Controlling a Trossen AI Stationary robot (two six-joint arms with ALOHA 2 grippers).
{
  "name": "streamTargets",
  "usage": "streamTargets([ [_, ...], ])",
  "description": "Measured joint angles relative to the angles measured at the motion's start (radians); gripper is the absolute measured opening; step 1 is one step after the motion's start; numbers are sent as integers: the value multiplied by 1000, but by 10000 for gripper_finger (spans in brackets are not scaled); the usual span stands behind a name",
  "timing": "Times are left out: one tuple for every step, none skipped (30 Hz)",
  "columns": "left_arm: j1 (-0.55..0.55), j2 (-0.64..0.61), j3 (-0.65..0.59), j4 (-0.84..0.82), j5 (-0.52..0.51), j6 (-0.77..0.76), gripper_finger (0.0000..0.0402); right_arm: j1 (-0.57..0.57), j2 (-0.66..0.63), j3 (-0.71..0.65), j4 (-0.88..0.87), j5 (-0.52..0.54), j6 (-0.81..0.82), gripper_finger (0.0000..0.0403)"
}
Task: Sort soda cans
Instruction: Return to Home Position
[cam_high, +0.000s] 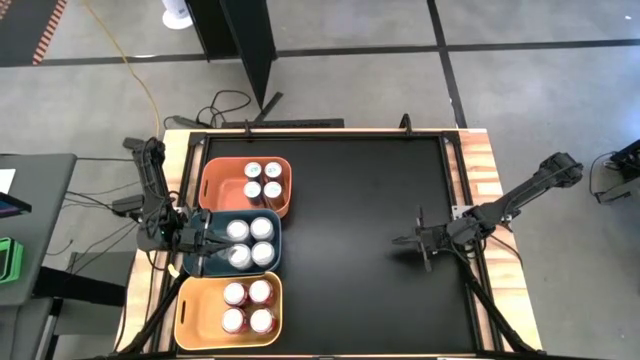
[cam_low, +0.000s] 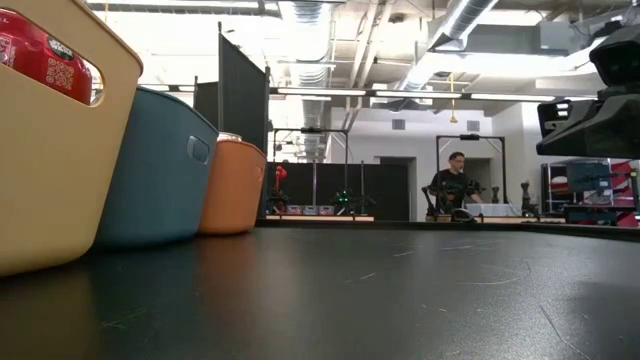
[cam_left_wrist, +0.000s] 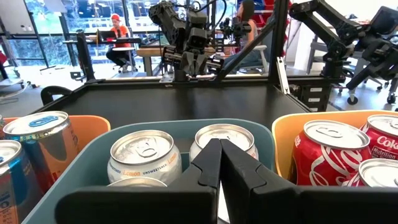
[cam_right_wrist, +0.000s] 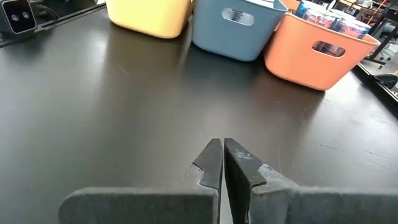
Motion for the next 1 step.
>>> streamTargets([
  [0, 0, 0, 0, 0, 0, 2, 0, 0, 0, 0, 0, 0, 33],
])
